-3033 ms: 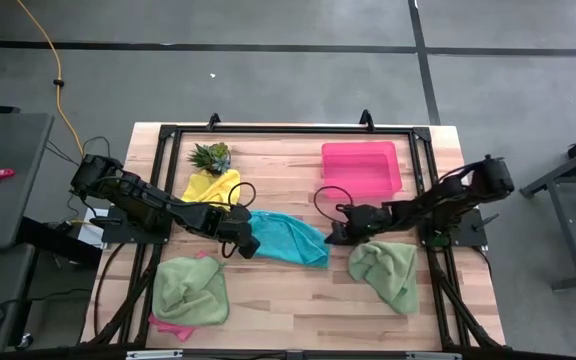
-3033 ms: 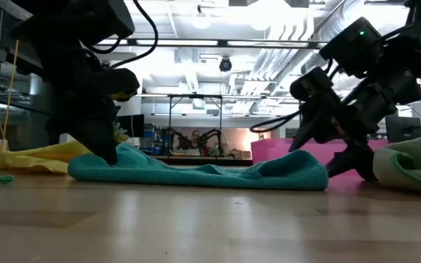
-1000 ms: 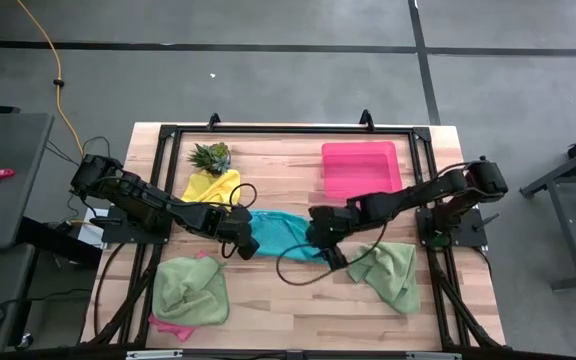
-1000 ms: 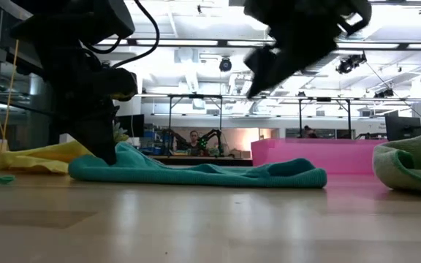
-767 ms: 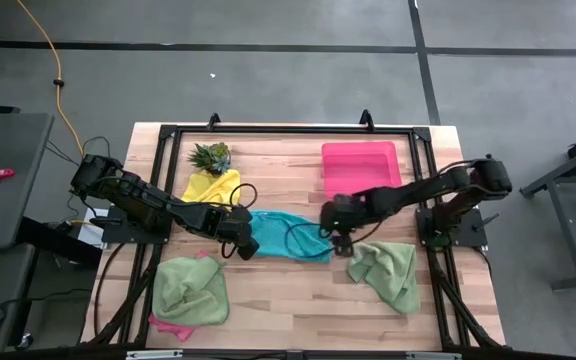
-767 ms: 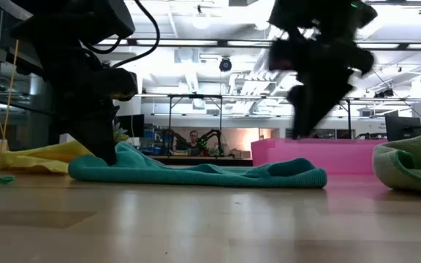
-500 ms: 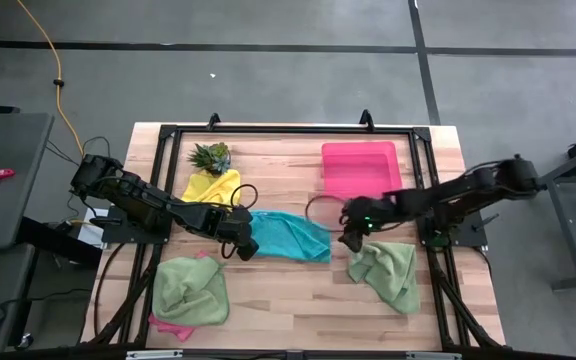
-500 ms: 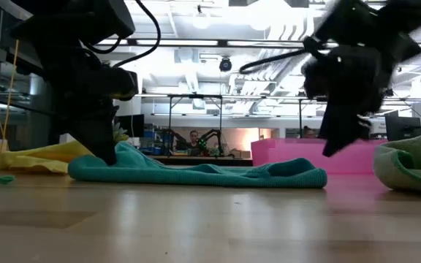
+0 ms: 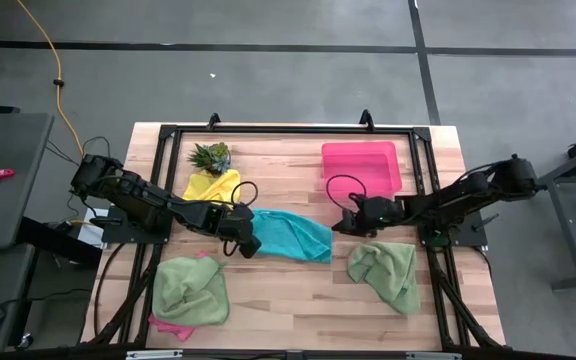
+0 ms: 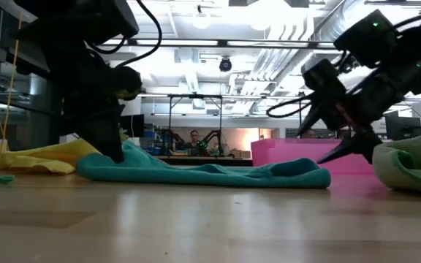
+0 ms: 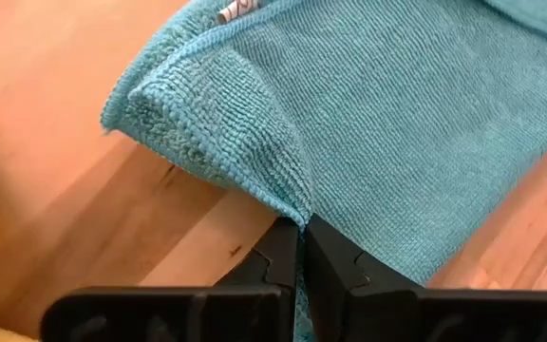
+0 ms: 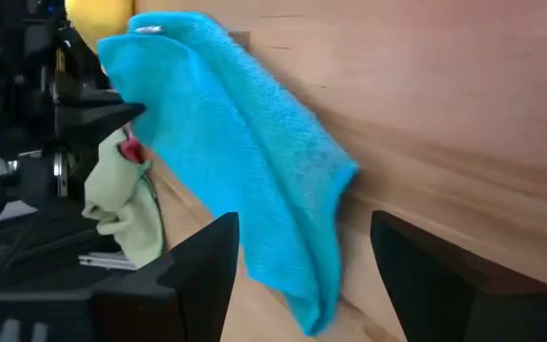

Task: Fold microfiber towels
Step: Fold the blue microfiber cloth

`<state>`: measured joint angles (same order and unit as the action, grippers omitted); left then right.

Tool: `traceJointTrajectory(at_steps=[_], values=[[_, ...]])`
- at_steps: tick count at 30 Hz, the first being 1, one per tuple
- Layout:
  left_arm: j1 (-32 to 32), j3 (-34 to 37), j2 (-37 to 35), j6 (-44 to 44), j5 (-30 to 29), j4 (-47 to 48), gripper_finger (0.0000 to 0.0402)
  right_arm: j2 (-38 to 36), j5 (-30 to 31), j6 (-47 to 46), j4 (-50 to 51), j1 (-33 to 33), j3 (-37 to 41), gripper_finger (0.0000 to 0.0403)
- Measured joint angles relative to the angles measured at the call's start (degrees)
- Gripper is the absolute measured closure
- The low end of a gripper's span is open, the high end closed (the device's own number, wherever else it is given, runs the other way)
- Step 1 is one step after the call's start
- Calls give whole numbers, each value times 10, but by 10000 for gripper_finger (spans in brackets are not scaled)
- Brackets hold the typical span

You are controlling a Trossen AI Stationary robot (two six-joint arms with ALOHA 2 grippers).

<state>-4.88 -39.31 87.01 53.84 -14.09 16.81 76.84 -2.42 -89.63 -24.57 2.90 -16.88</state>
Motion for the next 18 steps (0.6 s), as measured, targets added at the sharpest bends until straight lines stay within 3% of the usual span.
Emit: traceJointTrajectory(at_steps=[9,18], values=[[15,0,0,0,6,-3,400,99,-11,-77,-15,0,-35,171],[15,0,0,0,7,-4,400,117,27,-144,-49,-1,-37,171]])
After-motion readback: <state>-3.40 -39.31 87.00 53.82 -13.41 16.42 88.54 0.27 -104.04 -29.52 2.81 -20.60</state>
